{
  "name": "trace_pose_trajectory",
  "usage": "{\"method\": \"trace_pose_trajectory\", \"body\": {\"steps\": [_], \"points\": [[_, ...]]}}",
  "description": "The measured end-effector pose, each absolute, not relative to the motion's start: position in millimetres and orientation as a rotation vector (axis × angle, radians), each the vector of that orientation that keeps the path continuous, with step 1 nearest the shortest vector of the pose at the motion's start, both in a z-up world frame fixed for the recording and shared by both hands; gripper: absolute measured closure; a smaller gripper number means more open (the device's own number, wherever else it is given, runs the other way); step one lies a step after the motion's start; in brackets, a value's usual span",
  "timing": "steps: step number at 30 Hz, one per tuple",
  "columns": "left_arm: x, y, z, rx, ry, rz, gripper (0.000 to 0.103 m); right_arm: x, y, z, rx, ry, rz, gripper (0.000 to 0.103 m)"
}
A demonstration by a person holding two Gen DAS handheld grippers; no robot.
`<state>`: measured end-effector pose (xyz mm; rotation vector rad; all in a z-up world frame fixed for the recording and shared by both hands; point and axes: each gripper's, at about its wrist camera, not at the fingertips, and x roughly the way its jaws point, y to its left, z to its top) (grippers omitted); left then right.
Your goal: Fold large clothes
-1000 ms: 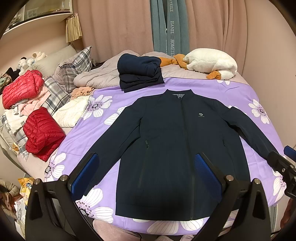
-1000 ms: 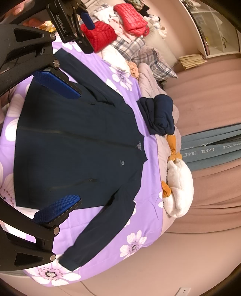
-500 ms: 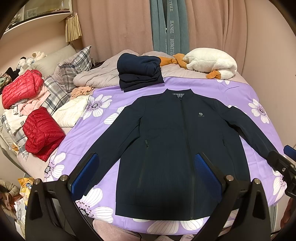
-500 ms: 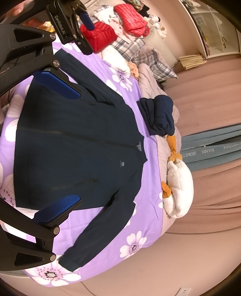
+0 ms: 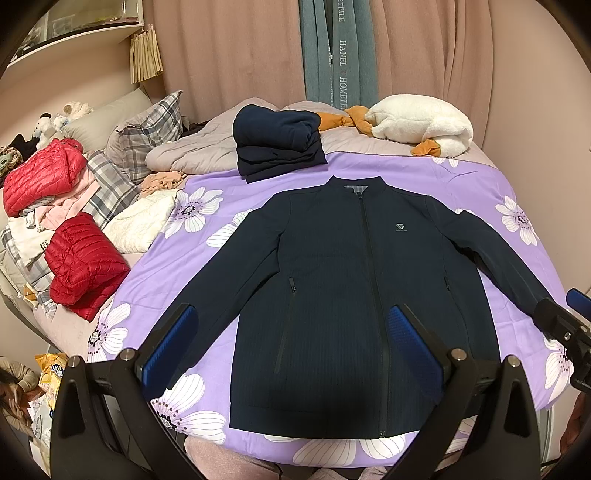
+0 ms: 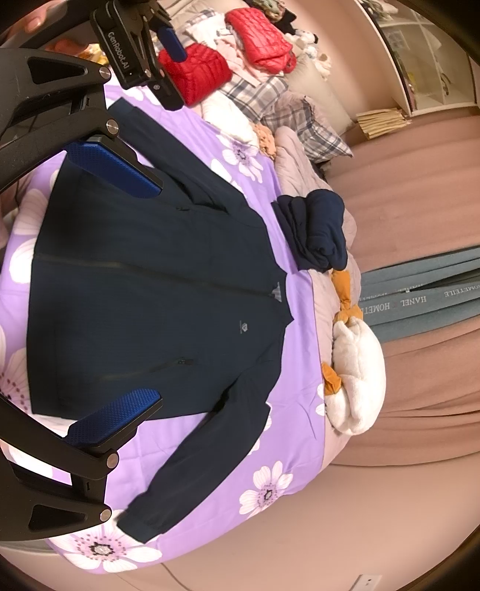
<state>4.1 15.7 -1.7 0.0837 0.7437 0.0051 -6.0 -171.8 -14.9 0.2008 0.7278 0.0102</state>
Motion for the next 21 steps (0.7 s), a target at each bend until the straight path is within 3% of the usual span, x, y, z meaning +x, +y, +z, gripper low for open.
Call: {"method": "trace_pose_trajectory", "body": {"steps": [11,21], "points": [[17,17,-21,-0.005,0.782,-0.114,0.0,-6,-187,-22,0.302,0.696,0.073,0.001],[66,32,-107,-0.38,0.976,-0.271,0.0,-36,-301,-122,0.8,0.642,0.025,0.001]]}}
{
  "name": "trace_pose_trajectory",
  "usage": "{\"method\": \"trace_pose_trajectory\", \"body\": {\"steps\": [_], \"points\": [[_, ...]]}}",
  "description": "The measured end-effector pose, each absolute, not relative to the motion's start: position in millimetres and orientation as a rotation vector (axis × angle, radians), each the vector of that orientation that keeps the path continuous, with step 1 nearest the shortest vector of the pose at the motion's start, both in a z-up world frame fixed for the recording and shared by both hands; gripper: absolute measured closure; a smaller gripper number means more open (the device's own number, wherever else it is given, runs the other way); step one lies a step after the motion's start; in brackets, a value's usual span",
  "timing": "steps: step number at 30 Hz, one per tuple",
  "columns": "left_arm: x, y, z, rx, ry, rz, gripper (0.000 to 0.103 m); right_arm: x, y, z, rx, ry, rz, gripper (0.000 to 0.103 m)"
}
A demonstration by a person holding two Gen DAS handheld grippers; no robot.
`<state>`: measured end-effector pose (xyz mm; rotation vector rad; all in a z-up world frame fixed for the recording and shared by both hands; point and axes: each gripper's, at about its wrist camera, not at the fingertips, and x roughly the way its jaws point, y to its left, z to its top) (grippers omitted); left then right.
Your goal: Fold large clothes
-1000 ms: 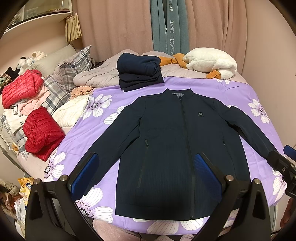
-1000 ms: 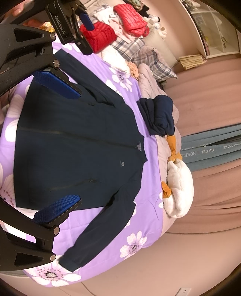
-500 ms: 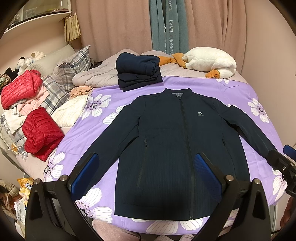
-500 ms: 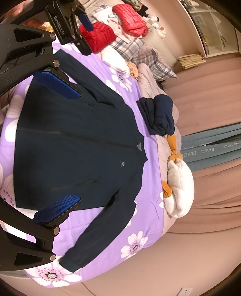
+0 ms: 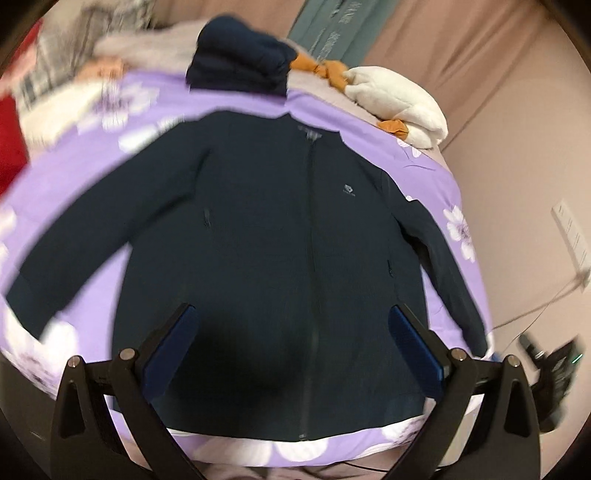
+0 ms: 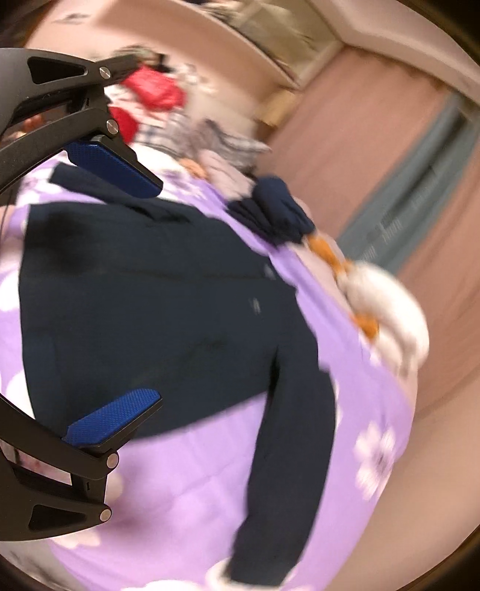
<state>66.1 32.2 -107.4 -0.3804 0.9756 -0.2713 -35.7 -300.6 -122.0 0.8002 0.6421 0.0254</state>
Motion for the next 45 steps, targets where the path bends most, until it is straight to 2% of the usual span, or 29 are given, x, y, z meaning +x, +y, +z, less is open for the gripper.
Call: {"method": "trace_pose_trajectory", "body": {"steps": [4,9,16,23,24,26,28,30,33,35,42,45], "points": [[74,40,-123,-0.503,0.956,-0.284,0.0,-59,-350,-167,1.013,0.605,-0.12,0.001],[83,36,-125,-0.489,0.952,-0.303,0.0,-85,-385,-209,1.174,0.546,-0.273,0.001],[101,31,-135,-0.464,0.965,-0.271,0.0,-62,-420,-241,1.295,0.49,-0.336,0.001],[122,24,-136,-0.441,0.968,-0.245,0.0,-27,-459,-246,1.311,0.339,-0.439,0.001],[124,24,-137,-0.443,0.968,-0.243,0.0,-24,-465,-246,1.315,0.321,-0.468,0.006],[129,23,-139,-0.447,0.971,-0.241,0.0,-24,-471,-248,1.329,0.292,-0.515,0.022],[134,25,-141,-0.443,0.977,-0.232,0.0,-23,-478,-251,1.337,0.29,-0.56,0.067],[139,26,-143,-0.437,0.981,-0.223,0.0,-26,-486,-260,1.373,0.32,-0.614,0.085],[149,35,-144,-0.425,0.979,-0.195,0.0,-30,-491,-250,1.345,0.327,-0.624,0.094],[159,44,-144,-0.408,0.99,-0.182,0.0,-22,-485,-217,1.191,0.338,-0.635,0.095],[188,84,-136,-0.387,0.931,-0.082,0.0,50,-417,-45,0.596,0.381,-0.51,0.095],[192,108,-134,-0.444,0.91,-0.067,0.0,94,-366,2,0.413,0.439,-0.418,0.095]]}}
